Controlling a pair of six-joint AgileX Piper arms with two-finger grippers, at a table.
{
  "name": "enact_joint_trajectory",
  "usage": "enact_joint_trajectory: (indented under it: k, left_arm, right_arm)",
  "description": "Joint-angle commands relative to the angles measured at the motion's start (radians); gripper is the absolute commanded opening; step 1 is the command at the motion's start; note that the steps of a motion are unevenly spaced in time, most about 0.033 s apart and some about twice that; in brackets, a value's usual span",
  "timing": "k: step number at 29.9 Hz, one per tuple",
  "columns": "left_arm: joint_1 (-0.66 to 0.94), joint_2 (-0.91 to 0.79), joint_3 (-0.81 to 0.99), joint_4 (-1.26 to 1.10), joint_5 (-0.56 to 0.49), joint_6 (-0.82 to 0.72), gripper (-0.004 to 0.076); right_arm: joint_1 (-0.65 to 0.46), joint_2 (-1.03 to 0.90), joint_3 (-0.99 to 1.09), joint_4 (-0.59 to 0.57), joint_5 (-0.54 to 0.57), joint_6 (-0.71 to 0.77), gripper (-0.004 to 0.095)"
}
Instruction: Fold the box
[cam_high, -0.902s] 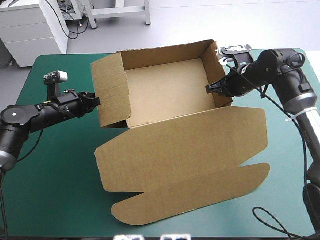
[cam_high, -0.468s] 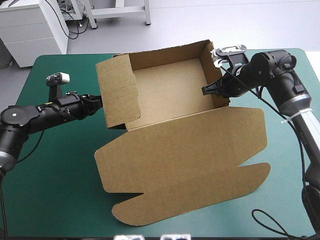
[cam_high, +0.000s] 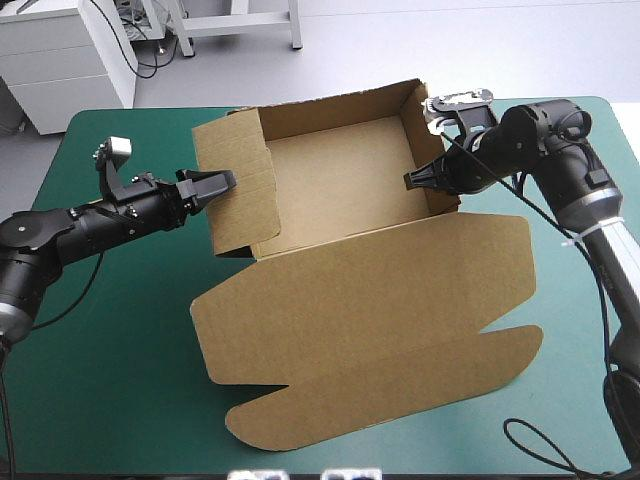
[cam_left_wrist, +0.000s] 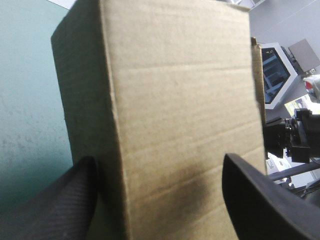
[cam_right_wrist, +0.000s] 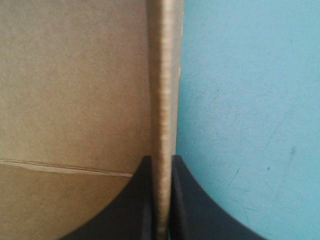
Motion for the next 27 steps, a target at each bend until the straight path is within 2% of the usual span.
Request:
enact_joint_trajectory:
  k: [1, 5, 9, 12, 14, 19, 27]
  left_arm:
    - [-0.004, -0.031, -0.033, -0.063, 0.008, -0.008, 0.0501]
    - [-0.004, -0.029, -0.033, -0.056, -0.016, -0.002, 0.0476]
    - [-0.009, -0.015, -0.033, -0.031, 0.035, -0.069, 0.0439]
    - [-0.047, -0.010, -0.051, 0.044, 0.042, -0.082, 0.0421]
    - [-0.090, -0.010, -0.084, 0.129, 0.012, -0.114, 0.0421]
    - [-0.177, -0.010, -0.176, 0.375, -0.047, -0.300, 0.0421]
    - [-0.254, -0.010, -0.204, 0.808, -0.037, -0.696, 0.0421]
  right_arm:
    - [0.000, -0.041, -0.032, 0.019, -0.055, 0.004, -0.0011]
    - [0.000, -0.041, -0.032, 0.021, -0.055, 0.004, -0.0011]
    - [0.000, -0.041, -0.032, 0.023, -0.053, 0.004, -0.0011]
    - [0.014, -0.041, -0.032, 0.003, -0.055, 0.004, -0.0011]
    - [0.034, -0.041, -0.032, -0.021, -0.065, 0.009, -0.0011]
    - [0.080, -0.041, -0.032, -0.114, -0.094, 0.057, -0.0011]
    - [0.099, -0.041, -0.032, -0.133, -0.131, 0.082, -0.0011]
